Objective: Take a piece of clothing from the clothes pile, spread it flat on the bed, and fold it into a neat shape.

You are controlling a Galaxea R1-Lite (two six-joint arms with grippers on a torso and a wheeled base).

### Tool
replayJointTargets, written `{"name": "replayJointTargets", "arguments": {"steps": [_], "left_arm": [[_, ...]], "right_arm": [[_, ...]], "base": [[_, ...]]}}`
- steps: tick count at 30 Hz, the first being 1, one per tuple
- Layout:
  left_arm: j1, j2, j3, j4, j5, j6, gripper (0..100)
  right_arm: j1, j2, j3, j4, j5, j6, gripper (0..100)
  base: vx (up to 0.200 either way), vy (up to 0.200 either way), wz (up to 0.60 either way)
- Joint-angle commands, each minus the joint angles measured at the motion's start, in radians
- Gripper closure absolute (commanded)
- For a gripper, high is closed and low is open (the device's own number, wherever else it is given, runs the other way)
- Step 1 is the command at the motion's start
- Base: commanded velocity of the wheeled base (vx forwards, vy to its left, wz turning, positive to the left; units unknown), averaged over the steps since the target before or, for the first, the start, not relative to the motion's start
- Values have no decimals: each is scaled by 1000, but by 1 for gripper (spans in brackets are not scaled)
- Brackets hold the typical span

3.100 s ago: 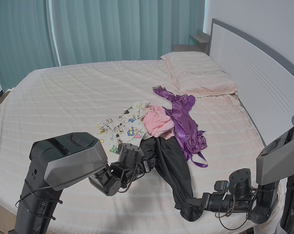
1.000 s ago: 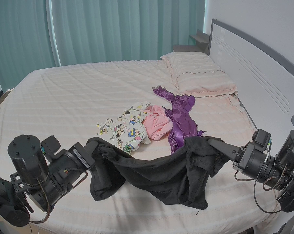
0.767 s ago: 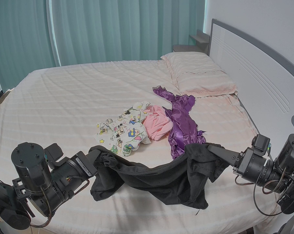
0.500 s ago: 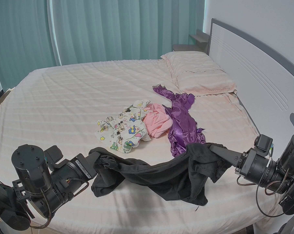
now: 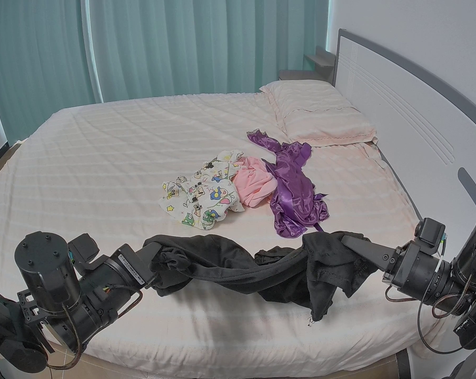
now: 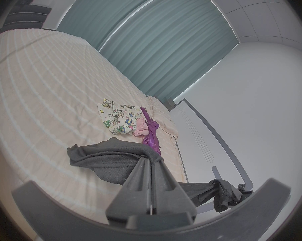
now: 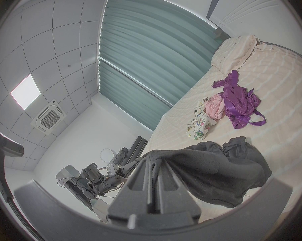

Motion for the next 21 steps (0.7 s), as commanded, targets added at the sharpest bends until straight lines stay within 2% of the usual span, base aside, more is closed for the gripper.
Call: {"name": "replayJointTargets", "arguments": {"steps": [1,2,21], "left_arm": [[1,8,2,2,-2,-10,100],[1,10,1,2,-2,-8,100],[8,-1,-4,0,-1,-2,100]], "right_arm": [[-1,4,2,-13,0,0,100],[1,3,2,-13,0,0,100],[1,-6,2,-13,0,-4,100]], "base": [[0,0,0],[0,0,0],[0,200,0]]}}
